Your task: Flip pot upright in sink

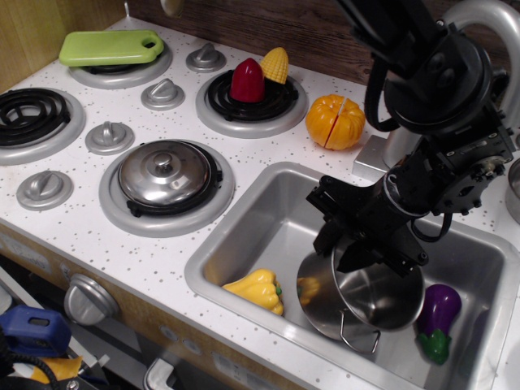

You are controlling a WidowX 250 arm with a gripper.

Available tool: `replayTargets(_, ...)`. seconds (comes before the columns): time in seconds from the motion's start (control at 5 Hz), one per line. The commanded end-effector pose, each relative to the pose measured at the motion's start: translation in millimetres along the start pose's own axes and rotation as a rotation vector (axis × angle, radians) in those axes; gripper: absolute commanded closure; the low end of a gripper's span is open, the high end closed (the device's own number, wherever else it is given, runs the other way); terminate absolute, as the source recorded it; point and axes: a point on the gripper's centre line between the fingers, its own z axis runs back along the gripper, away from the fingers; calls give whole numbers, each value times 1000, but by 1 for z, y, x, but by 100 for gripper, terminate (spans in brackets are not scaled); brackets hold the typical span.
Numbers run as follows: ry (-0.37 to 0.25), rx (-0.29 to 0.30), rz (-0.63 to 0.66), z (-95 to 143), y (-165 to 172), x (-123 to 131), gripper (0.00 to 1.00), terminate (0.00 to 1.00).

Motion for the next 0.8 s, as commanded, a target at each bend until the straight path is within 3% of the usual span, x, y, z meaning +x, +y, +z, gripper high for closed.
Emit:
replayTargets(0.0, -66, -33, 30, 22, 4, 9, 0, 0)
replayTargets(0.4, -66, -33, 30, 22, 4, 9, 0, 0)
replayTargets(0.6, -66, -33, 30, 22, 4, 9, 0, 100)
